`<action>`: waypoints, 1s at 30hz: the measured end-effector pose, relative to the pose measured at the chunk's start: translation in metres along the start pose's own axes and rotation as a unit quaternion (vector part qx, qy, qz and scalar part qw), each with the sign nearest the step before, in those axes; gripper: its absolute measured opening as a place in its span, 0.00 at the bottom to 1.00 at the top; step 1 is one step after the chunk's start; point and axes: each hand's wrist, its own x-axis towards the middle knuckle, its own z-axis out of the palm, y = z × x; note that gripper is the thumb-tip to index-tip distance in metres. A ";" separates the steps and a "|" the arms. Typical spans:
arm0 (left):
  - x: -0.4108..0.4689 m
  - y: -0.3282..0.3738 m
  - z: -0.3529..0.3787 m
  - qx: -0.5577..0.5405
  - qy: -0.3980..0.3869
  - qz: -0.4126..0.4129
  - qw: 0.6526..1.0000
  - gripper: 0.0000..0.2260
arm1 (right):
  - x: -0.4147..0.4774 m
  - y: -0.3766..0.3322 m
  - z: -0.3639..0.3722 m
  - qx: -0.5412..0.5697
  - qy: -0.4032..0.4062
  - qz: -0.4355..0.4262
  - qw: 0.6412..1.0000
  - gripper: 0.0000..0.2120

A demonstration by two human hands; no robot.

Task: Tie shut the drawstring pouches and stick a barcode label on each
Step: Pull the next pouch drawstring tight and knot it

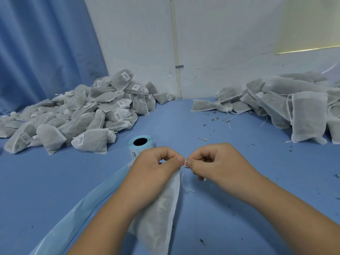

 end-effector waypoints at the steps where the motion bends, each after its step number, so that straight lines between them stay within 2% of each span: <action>1: 0.000 0.000 0.000 -0.027 -0.018 -0.014 0.999 0.09 | 0.000 0.000 0.000 0.003 0.002 -0.002 1.000 0.07; 3: 0.000 0.000 -0.001 -0.099 -0.062 -0.051 0.992 0.11 | -0.001 -0.001 0.000 0.006 0.004 -0.007 1.000 0.07; 5: -0.001 0.002 -0.001 -0.178 -0.098 -0.087 0.975 0.07 | -0.002 -0.004 0.000 0.010 0.003 -0.012 1.000 0.07; 8: 0.001 0.001 -0.002 -0.235 -0.130 -0.102 0.958 0.06 | -0.003 -0.006 0.000 0.017 0.011 -0.023 1.000 0.09; 12: 0.002 0.000 -0.002 -0.242 -0.123 -0.104 0.957 0.06 | -0.003 -0.006 0.005 0.003 0.078 -0.041 0.996 0.07; 16: 0.002 0.000 -0.001 -0.251 -0.111 -0.108 0.956 0.07 | -0.005 -0.008 0.006 -0.037 0.112 -0.091 0.989 0.09; 22: 0.000 0.004 0.001 -0.270 -0.079 -0.114 0.953 0.08 | -0.008 -0.007 0.008 -0.058 0.091 -0.141 0.984 0.09; 27: -0.001 0.005 0.001 -0.250 -0.050 -0.111 0.960 0.11 | -0.006 -0.005 0.007 -0.078 0.087 -0.114 0.987 0.09; 30: -0.001 0.005 0.000 -0.206 -0.039 -0.098 0.973 0.09 | -0.006 -0.004 0.004 -0.107 0.081 -0.091 0.987 0.10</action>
